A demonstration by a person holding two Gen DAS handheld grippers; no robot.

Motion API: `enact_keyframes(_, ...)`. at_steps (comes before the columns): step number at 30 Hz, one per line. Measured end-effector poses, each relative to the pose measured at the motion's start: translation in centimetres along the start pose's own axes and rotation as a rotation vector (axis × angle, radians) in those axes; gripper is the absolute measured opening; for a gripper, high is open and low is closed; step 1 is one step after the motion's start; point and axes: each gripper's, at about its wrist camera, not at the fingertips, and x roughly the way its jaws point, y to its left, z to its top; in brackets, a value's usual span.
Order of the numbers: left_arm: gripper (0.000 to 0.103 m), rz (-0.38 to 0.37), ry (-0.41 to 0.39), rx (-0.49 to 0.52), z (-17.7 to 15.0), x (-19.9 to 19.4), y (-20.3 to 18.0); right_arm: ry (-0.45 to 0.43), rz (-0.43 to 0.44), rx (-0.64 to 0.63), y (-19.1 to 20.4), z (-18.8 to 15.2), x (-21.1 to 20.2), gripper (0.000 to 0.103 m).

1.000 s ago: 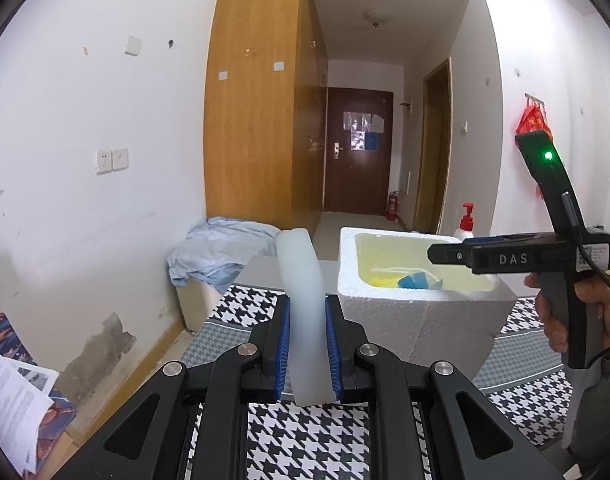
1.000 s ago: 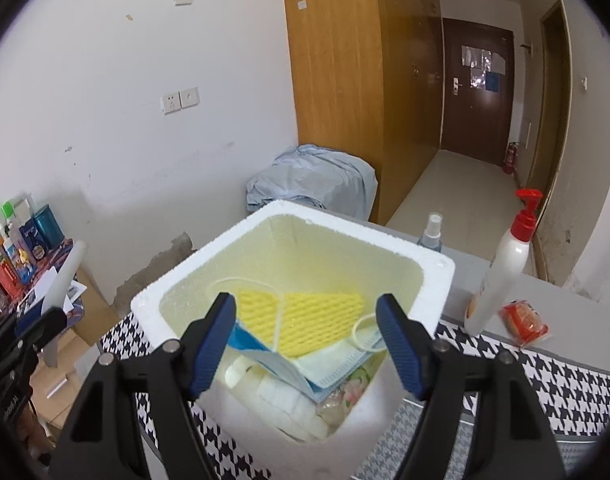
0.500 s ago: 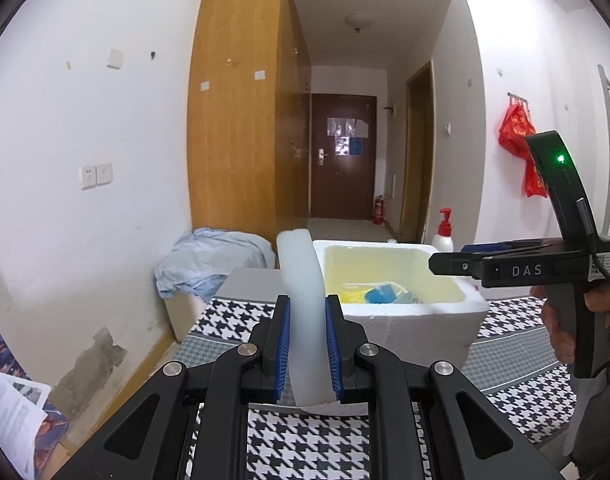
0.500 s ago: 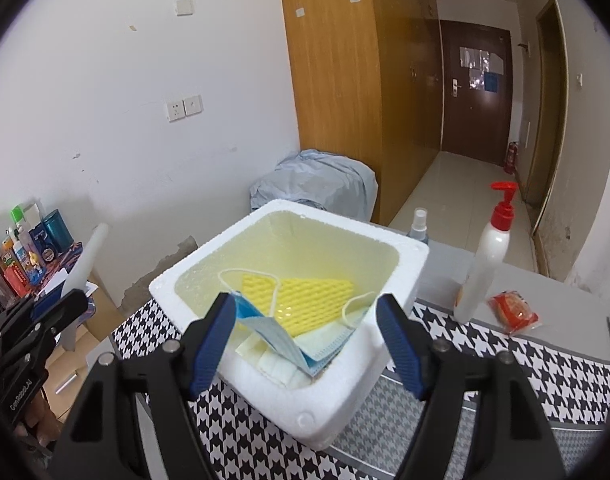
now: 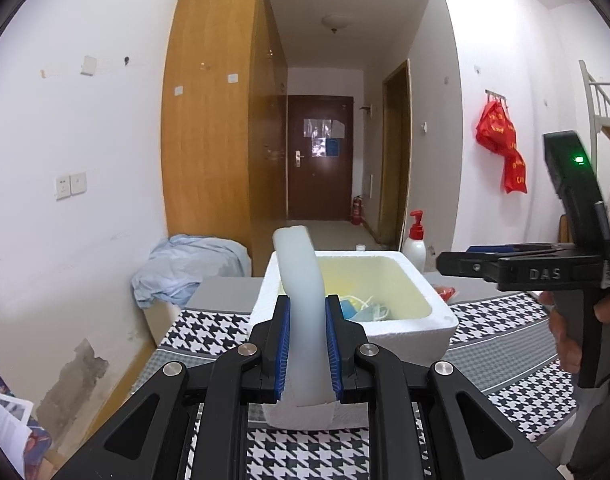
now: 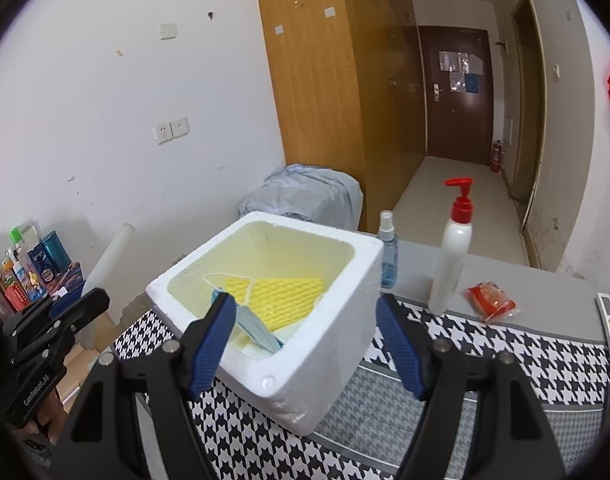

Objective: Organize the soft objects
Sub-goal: 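Bring the held white foam stick over the box opening with the left gripper, then lower the white foam stick into the foam box and open the left gripper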

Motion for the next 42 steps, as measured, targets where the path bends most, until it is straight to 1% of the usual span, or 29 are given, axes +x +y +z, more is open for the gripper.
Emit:
enact_keyframes(6, 0.018, -0.032, 0.017, -0.005, 0.2, 1.3, -0.2, -0.020, -0.009, 0.000, 0.0, -0.6, -1.0, 0.077)
enact_keyframes(7, 0.018, -0.034, 0.018, -0.003, 0.3, 1.4, -0.3, -0.026, -0.009, -0.002, -0.1, -0.7, -1.1, 0.085)
enact_keyframes(8, 0.018, -0.040, 0.017, -0.001, 0.4, 1.6, -0.3, -0.035, -0.011, 0.000, -0.2, -0.7, -1.3, 0.095)
enact_keyframes(9, 0.018, -0.042, 0.018, 0.001, 0.5, 1.7, -0.4, -0.046, -0.014, 0.003, -0.3, -0.8, -1.6, 0.099)
enact_keyframes(13, 0.018, -0.056, 0.023, 0.007, 0.8, 2.4, -0.7, -0.072, -0.033, 0.011, -0.7, -0.9, -2.3, 0.103)
enact_keyframes(28, 0.018, -0.083, 0.040, 0.019, 1.7, 4.6, -1.9, -0.077, -0.079, 0.012, -2.4, -2.7, -3.8, 0.103)
enact_keyframes(33, 0.018, -0.094, 0.062, 0.016, 1.9, 5.8, -2.3, -0.098, -0.101, -0.002, -3.0, -3.7, -4.7, 0.103)
enact_keyframes(42, 0.018, -0.105, 0.100, 0.004, 2.0, 7.8, -2.7, -0.092, -0.119, 0.020, -4.0, -4.8, -5.3, 0.103)
